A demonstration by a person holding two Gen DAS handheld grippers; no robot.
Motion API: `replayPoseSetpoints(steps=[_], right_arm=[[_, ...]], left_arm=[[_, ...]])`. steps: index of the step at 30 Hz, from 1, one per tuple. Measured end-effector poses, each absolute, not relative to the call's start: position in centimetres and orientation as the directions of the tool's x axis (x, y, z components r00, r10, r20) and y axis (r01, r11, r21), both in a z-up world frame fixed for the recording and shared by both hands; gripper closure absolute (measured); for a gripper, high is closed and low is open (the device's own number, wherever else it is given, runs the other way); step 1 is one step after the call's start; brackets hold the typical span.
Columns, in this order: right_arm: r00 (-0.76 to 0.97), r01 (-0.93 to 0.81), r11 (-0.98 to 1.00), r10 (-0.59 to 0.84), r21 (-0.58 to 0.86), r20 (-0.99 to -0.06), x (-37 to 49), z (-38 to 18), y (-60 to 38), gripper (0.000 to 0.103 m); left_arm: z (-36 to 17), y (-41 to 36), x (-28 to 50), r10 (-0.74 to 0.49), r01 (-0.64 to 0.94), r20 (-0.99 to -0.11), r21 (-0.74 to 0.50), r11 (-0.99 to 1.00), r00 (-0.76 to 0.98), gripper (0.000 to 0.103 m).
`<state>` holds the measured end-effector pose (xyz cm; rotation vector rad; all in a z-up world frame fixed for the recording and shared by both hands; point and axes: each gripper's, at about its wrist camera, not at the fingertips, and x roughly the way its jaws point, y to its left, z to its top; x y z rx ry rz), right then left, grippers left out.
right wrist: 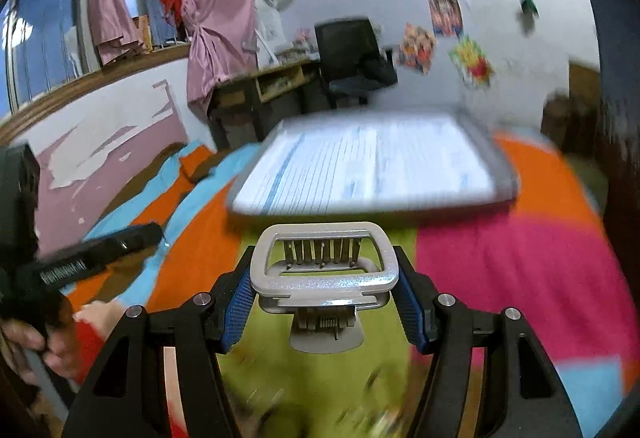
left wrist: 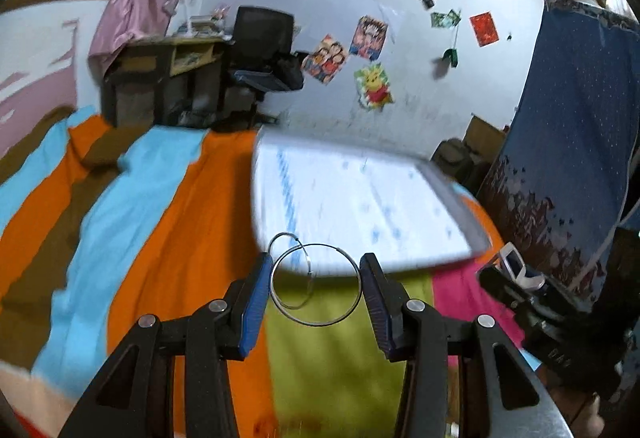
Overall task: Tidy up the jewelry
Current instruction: 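Carry the hoop rings into the grey tray while the right tool carries the claw clip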
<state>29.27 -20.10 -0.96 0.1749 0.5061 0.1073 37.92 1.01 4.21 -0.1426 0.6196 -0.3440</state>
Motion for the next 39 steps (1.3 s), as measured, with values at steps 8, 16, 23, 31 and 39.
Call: replayPoseSetpoints(steps=[8,16,23,31,39], right_arm=[[0.899,-0.032,0.981,0.113,0.193,-0.424,37.5,-0.5,-24.0,0.045],[0.895,-0.015,0.987,0.085,0.161,-0.438,42.2,-2.8,-23.8,0.045],[0.868,0.005,0.989,0.069,0.148,-0.491,43.8,-5.3,-24.0,0.044],[0.891,0.021,0.982,0.067,0.189,-0.450,42.3,-4.3,-25.0,0.026],[0.931,0.019,0.981,0.052,0.191,-0.362,37.9,-0.7,-25.5,0.011]], left_arm=[[1.9,-3.1,46.3,-0.350,0.249,-0.588,-0.249,0.936,0.729,0.060],[-2.1,-3.3,48.6,-0.305,0.177,-0.659,-0.256,0.950,0.687,0.057],[-2.1,-3.2,47.4,-0.292,0.172,-0.600,-0.250,0.953,0.744,0.022],[0.3,-1.9,44.2,-0.225,0.120,-0.520,-0.228,0.966,0.824,0.007],[3.6,-0.7,37.9,-0.126,0.060,-0.409,-0.170,0.984,0.904,0.000]])
